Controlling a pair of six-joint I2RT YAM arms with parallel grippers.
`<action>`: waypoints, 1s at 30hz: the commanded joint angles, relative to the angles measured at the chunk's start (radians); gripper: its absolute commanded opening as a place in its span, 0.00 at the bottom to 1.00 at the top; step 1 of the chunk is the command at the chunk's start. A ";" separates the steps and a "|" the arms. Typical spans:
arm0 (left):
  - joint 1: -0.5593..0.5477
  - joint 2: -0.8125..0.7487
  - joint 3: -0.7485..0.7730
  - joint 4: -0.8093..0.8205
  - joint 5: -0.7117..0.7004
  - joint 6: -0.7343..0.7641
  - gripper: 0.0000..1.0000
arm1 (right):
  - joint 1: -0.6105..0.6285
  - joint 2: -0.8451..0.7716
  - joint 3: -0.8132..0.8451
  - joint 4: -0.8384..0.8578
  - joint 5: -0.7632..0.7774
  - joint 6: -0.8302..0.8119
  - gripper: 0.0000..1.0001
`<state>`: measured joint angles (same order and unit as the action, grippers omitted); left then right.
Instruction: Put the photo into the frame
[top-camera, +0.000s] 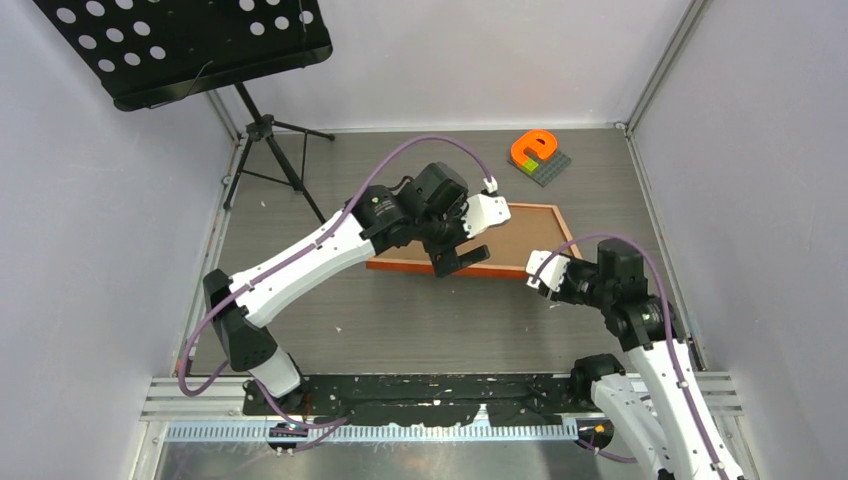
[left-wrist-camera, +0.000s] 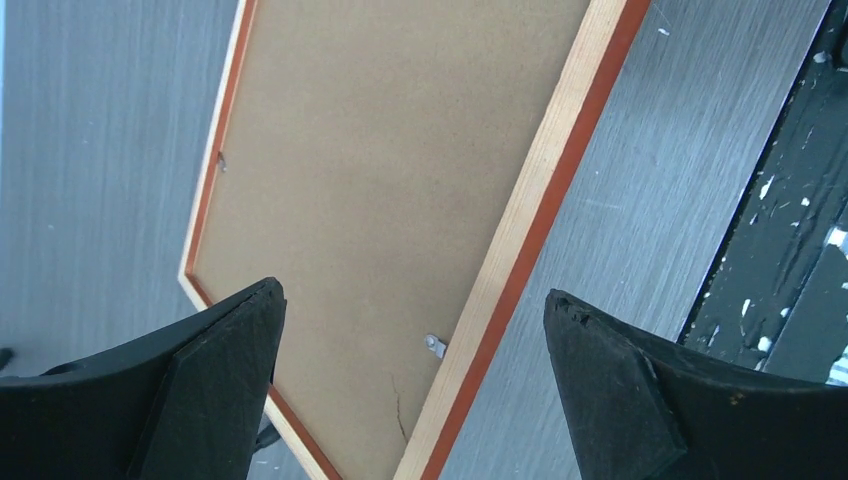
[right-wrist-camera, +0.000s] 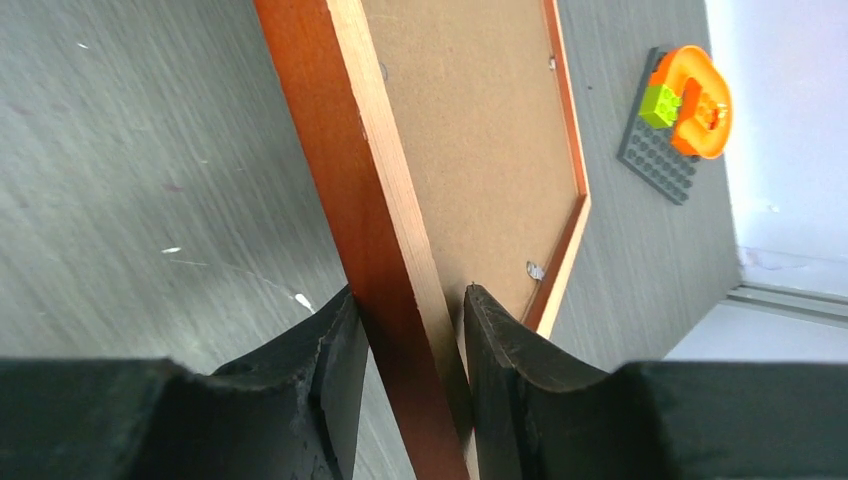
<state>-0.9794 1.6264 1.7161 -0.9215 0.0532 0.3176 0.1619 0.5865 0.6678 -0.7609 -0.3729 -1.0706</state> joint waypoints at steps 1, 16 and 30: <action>-0.001 -0.004 0.076 -0.052 -0.002 0.102 1.00 | -0.004 0.068 0.140 -0.079 -0.094 0.140 0.06; -0.003 -0.083 0.036 0.036 -0.156 0.215 1.00 | -0.004 0.244 0.435 -0.224 -0.141 0.269 0.06; 0.031 -0.138 0.092 0.060 -0.211 0.104 1.00 | -0.005 0.377 0.612 -0.276 -0.138 0.393 0.06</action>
<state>-0.9657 1.5311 1.7790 -0.9112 -0.1379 0.4858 0.1616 0.9459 1.1934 -1.0431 -0.4778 -0.7753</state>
